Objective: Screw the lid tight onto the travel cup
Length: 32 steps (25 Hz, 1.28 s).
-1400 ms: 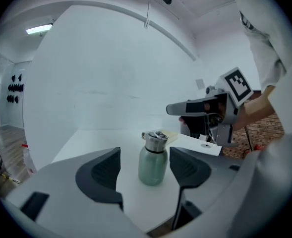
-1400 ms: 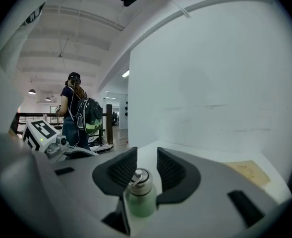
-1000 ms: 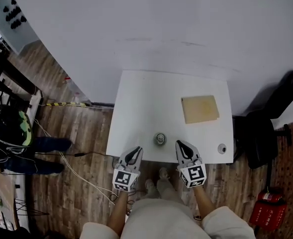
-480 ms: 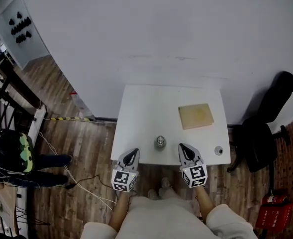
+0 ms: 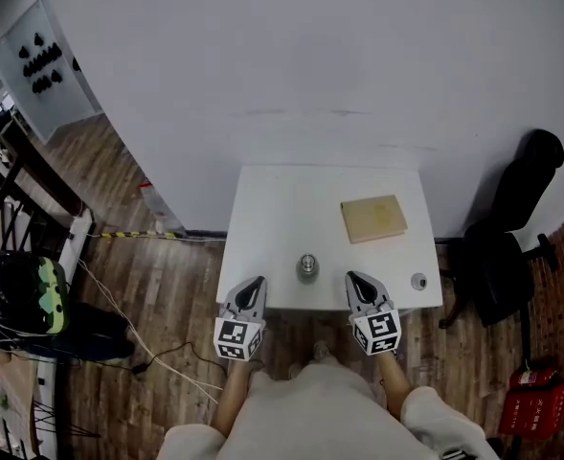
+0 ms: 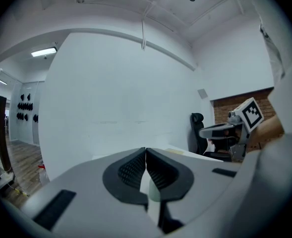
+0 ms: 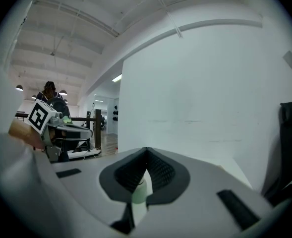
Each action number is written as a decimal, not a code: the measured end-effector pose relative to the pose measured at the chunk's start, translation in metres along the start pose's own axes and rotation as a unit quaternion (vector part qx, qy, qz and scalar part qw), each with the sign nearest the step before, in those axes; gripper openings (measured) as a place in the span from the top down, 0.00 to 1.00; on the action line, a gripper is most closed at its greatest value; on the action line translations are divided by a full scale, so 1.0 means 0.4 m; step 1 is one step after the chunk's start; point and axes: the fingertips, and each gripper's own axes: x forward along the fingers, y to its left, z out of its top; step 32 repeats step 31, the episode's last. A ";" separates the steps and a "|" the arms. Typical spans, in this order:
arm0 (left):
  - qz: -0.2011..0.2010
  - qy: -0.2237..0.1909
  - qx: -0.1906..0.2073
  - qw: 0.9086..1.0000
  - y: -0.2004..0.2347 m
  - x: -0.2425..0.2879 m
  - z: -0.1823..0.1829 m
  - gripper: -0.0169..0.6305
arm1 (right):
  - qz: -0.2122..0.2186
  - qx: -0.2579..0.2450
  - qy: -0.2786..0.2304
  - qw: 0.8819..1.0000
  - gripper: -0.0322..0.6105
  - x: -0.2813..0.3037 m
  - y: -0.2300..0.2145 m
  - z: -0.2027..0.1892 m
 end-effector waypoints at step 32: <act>0.001 0.005 -0.001 1.000 0.004 0.005 -0.023 0.96 | -0.006 -0.002 0.003 1.000 0.95 0.005 0.004 -0.008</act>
